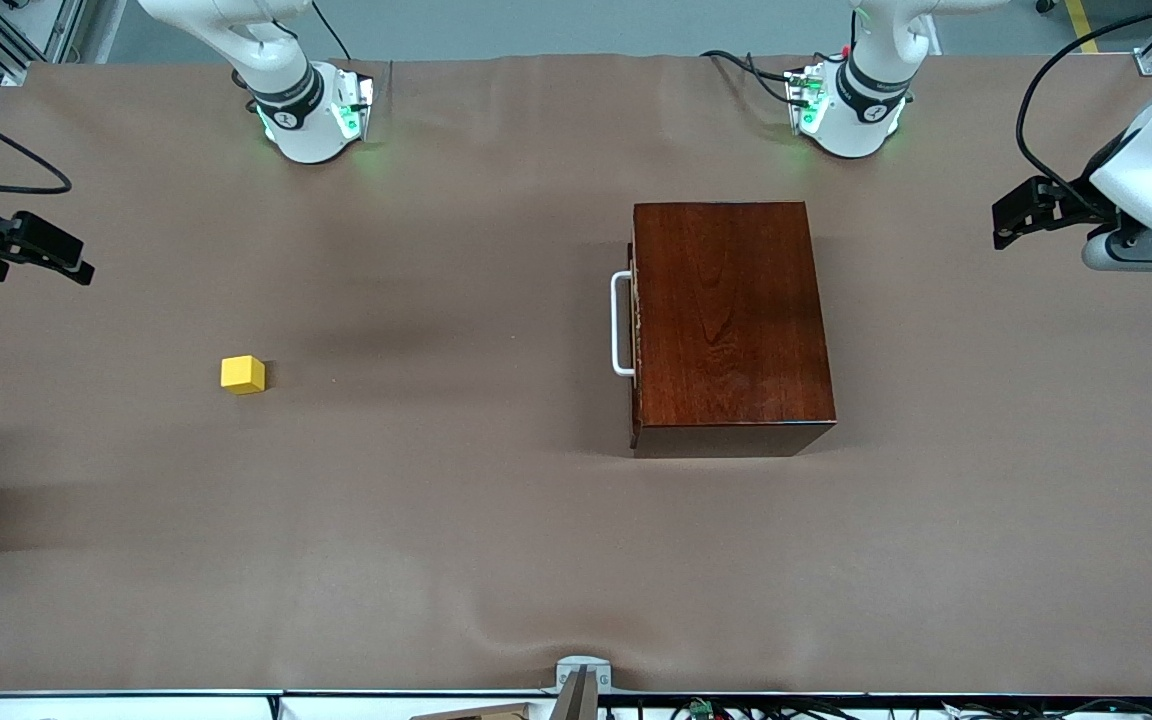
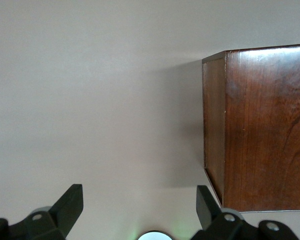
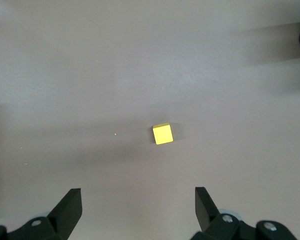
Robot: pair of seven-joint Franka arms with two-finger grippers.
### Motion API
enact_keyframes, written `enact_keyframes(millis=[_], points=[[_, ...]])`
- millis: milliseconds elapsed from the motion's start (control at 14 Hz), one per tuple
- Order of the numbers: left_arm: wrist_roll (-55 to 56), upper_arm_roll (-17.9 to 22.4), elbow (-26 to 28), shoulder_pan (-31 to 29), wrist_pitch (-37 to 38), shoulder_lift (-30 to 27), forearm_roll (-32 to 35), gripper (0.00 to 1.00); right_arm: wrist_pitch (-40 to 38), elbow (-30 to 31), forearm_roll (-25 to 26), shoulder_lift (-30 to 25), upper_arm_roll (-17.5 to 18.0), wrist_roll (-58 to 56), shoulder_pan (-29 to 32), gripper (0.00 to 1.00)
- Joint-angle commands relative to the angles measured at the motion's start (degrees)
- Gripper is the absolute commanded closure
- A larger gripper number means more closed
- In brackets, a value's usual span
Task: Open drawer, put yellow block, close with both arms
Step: 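Move the left gripper toward the white drawer handle of the wooden box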
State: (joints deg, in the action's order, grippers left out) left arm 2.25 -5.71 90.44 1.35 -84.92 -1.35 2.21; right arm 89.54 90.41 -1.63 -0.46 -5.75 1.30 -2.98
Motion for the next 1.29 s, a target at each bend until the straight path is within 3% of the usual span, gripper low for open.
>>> enact_keyframes(millis=[0,857,1071,1214], points=[[-2.1,-0.4,-1.2,-0.8,0.6,0.6,-0.5,0.00,0.0,0.4,0.6,-1.1,0.1,0.5,-0.1,0.00],[4.8,-1.5,-4.8,1.0,0.7,3.5,-3.2,0.00,0.1,0.4,0.6,-1.1,0.1,0.5,-0.2,0.00],[15.1,-2.7,-4.8,3.6,0.6,4.9,-6.2,0.00,0.1,0.4,0.6,-1.1,0.1,0.5,-0.1,0.00],[23.7,-3.9,-7.9,8.1,0.6,8.6,-6.2,0.00,0.1,0.4,0.6,-1.1,0.1,0.5,-0.1,0.00]])
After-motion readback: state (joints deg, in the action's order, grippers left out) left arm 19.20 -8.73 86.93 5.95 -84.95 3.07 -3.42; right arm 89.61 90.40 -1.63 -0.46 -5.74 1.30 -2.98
